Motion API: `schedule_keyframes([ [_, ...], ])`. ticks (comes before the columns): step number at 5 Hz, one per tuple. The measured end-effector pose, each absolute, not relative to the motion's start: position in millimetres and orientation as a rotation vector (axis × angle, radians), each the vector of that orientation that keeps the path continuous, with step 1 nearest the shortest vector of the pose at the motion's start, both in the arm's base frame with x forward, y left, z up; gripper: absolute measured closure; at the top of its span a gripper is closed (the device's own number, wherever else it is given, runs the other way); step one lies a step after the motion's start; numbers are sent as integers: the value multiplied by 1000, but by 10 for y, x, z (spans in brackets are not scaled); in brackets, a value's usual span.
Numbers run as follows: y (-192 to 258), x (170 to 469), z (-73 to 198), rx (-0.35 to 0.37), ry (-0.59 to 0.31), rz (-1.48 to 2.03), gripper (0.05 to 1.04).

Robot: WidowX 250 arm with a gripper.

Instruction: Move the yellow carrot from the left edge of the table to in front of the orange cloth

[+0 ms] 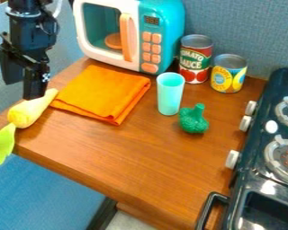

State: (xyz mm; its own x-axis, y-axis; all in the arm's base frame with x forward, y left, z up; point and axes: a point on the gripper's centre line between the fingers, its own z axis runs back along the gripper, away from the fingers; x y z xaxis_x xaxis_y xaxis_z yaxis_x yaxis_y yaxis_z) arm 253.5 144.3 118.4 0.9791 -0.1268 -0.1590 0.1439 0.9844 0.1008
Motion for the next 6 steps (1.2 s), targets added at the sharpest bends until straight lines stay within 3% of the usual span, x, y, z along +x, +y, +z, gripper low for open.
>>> schedule_keyframes([
  [1,1435,2523,1093,93,179,-135,79],
  [2,1502,2701,1018,27,163,-146,79],
  [3,1614,2787,913,6,129,-116,79],
  [6,1865,3019,717,99,40,28,79],
])
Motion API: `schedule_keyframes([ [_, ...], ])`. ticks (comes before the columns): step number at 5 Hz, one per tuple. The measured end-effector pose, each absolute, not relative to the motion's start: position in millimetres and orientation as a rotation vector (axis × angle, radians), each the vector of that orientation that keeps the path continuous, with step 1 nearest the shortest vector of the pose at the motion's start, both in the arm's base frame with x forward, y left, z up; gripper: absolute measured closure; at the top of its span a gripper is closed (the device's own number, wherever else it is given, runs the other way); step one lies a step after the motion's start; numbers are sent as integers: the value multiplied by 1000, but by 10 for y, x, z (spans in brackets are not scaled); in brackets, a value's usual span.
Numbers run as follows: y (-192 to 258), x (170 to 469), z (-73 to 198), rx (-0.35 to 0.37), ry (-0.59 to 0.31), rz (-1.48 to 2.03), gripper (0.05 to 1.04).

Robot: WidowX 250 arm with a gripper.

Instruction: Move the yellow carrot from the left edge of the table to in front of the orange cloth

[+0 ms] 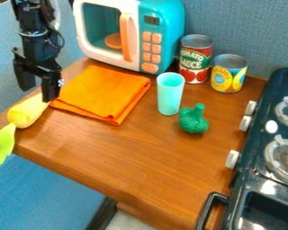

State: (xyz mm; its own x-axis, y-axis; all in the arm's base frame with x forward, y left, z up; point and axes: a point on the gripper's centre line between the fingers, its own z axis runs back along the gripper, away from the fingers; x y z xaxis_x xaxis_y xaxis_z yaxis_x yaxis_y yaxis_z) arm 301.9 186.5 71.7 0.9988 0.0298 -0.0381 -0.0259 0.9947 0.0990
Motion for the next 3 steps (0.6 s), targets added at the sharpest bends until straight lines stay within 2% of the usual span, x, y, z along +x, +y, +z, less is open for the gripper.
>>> schedule_keyframes([
  [2,2152,3075,673,111,71,108,79],
  [3,2179,3042,545,100,107,134,79],
])
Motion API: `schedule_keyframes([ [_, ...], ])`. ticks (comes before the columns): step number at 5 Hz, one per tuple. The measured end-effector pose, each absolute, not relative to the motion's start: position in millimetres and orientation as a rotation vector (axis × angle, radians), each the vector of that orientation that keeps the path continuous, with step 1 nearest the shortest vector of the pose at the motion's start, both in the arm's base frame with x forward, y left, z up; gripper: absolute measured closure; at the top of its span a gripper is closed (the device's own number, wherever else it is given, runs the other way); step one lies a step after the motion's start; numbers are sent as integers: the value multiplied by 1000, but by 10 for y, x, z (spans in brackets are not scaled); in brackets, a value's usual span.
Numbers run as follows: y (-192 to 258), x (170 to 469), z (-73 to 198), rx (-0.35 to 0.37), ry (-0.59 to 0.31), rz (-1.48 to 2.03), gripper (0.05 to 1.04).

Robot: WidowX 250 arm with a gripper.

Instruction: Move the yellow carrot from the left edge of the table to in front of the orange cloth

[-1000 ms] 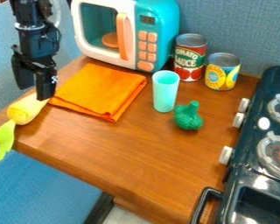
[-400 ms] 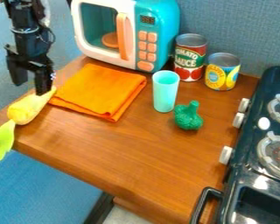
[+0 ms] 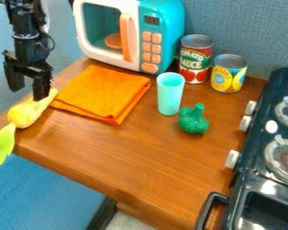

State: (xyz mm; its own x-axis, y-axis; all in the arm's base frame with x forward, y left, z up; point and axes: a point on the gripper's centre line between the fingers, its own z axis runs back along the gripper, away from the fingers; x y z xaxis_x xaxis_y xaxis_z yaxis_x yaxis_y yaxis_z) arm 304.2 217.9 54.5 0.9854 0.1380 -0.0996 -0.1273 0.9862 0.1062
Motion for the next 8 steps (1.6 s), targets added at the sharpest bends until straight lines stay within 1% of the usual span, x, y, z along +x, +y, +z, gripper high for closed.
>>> schedule_keyframes([
  [2,2225,2960,323,79,146,203,79],
  [3,2194,2933,188,41,161,255,153],
  [4,2148,2879,176,-12,147,293,396],
  [5,2040,2863,492,-64,93,256,539],
  [6,1871,2846,1009,-62,-23,171,574],
  [7,1401,2964,1254,-24,-61,35,583],
  [8,891,3003,1200,14,-41,-77,583],
])
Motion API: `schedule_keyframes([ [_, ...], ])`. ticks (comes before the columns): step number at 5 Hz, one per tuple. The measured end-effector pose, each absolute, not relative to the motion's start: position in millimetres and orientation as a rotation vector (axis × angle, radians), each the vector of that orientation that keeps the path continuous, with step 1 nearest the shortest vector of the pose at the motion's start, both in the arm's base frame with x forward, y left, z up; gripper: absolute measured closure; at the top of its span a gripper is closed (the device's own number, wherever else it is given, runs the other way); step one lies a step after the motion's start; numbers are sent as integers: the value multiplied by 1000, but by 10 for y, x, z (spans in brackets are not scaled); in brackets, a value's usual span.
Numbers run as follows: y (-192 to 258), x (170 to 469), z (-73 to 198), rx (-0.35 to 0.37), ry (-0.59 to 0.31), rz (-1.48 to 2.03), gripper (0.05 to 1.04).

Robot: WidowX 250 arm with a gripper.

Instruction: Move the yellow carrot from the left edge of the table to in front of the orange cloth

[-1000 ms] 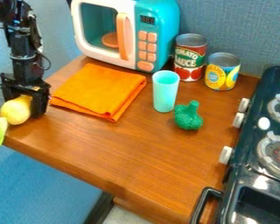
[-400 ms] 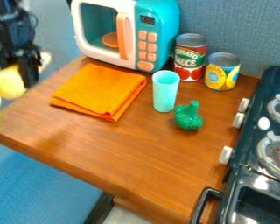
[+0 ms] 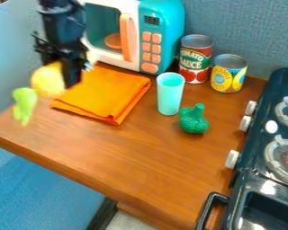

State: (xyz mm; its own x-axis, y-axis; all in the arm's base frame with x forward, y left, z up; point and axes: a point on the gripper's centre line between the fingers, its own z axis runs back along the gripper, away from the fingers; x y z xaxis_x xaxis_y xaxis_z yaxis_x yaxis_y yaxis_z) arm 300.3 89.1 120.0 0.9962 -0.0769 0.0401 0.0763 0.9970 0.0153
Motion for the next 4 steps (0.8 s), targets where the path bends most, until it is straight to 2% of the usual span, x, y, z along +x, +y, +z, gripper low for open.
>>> schedule_keyframes([
  [1,632,3074,1184,-18,-53,-171,583],
  [2,481,3010,1082,-30,-21,-252,583],
  [3,367,2994,953,-59,6,-333,583],
  [4,319,3025,688,-120,79,-404,583],
])
